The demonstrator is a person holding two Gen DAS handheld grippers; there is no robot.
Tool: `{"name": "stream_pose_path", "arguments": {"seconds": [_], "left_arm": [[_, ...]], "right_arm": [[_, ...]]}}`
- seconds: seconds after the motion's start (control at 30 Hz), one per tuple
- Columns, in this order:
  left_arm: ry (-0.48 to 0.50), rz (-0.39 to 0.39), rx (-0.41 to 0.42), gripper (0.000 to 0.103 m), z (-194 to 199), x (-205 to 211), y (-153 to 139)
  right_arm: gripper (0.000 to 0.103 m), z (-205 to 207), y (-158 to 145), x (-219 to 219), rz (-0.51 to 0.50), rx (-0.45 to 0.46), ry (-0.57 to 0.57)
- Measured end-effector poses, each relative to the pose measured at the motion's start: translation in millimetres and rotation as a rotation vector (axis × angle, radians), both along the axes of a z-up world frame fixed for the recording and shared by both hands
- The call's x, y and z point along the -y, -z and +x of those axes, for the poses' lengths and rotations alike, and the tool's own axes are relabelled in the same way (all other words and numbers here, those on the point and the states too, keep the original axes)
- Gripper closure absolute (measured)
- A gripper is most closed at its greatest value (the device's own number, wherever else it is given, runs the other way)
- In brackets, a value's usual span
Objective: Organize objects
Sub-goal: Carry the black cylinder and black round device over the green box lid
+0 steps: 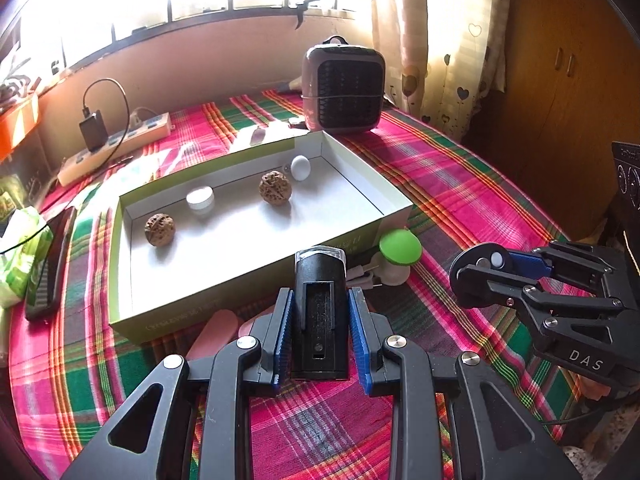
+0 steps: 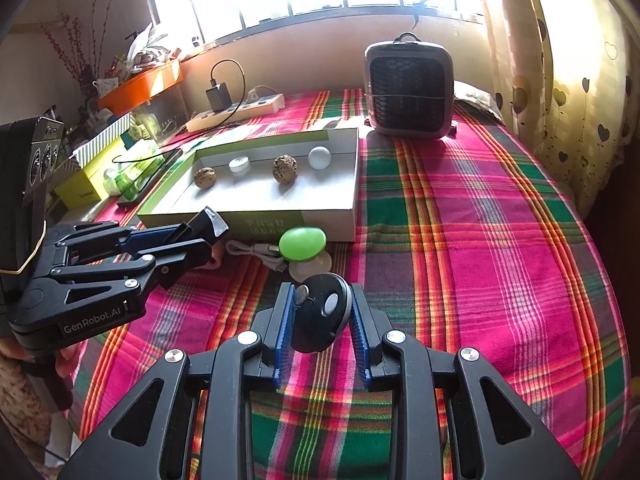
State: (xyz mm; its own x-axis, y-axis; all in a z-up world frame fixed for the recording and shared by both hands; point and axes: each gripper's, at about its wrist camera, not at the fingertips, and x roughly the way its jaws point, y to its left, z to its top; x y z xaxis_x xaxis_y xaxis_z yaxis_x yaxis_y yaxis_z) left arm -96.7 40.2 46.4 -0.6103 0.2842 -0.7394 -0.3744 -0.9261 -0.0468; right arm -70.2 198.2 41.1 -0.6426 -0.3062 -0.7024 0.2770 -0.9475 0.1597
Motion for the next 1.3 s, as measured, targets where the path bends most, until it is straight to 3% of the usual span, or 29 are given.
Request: {"name": "stream_pose_path", "arguments": {"seconds": [0.4, 0.9, 1.3], "left_arm": [[-0.044, 0.003, -0.032, 0.078, -17.8, 18.5, -20.1], [-0.108, 0.043, -0.006, 0.078, -58.2, 45.6, -16.7], [-0.134, 0.045, 0.029, 0.078, -87.3, 50.8, -5.6]], "right_arm": [[0.075, -26.0, -23.2, 19.4, 0.022, -0.054, -0.045], [0.075, -85.1, -32.3, 38.5, 0.064, -0.07, -0.049], [0.075, -138.4, -7.3, 52.4, 0.15, 0.001, -0.047]]}}
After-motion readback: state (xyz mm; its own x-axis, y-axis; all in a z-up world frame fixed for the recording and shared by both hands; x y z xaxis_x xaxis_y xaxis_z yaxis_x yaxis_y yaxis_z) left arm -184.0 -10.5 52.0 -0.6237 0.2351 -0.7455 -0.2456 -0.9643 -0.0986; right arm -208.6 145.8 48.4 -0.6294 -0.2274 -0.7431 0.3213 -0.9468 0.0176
